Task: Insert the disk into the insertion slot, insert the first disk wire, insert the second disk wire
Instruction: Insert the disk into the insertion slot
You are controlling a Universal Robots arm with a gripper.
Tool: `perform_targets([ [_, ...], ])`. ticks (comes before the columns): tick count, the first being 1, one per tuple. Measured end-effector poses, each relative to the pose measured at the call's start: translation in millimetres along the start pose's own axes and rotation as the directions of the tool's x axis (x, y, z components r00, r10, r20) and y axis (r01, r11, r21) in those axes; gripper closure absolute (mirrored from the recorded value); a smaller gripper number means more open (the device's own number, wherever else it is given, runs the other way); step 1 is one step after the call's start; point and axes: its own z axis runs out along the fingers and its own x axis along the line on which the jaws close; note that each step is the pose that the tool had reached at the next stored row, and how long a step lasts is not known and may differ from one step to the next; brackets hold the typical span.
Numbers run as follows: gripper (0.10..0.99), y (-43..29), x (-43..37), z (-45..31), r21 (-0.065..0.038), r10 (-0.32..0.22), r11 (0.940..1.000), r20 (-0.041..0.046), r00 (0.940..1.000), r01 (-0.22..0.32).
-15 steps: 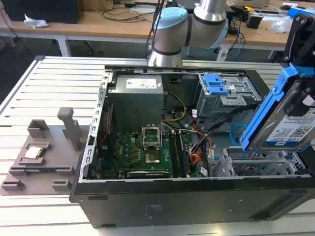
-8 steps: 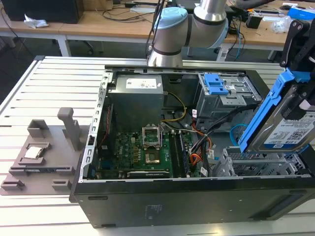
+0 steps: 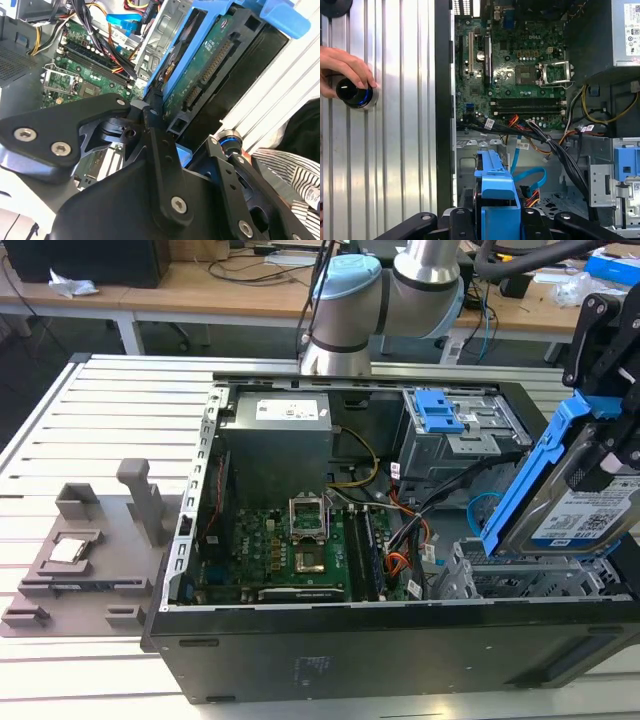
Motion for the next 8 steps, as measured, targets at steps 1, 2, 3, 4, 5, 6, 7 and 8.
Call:
perform_targets([
  [1, 0.725, 0.0, 0.0, 0.5, 0.000, 0.000, 1.0000, 0.0000, 1.0000, 0.000],
  [2, 0.725, 0.0, 0.0, 0.9, 0.000, 0.000, 1.0000, 0.0000, 1.0000, 0.000],
  [3, 0.725, -0.1, 0.0, 1.2, 0.000, 0.000, 1.0000, -0.0001, 1.0000, 0.000],
  [4, 0.725, -0.1, -0.6, 1.6, 0.000, 0.000, 1.0000, 0.0001, 1.0000, 0.000],
  [5, 0.725, -0.1, -1.8, 1.6, 0.000, 0.000, 1.0000, 0.0001, 1.0000, 0.000],
  [6, 0.725, -0.1, -3.6, 1.6, 0.000, 0.000, 1.0000, 0.0000, 1.0000, 0.000],
  [7, 0.725, 0.0, -5.9, 1.6, 0.000, 0.000, 1.0000, 0.0001, 1.0000, 0.000],
  [8, 0.725, 0.1, -7.4, 1.6, 0.000, 0.000, 1.0000, 0.0001, 1.0000, 0.000],
])
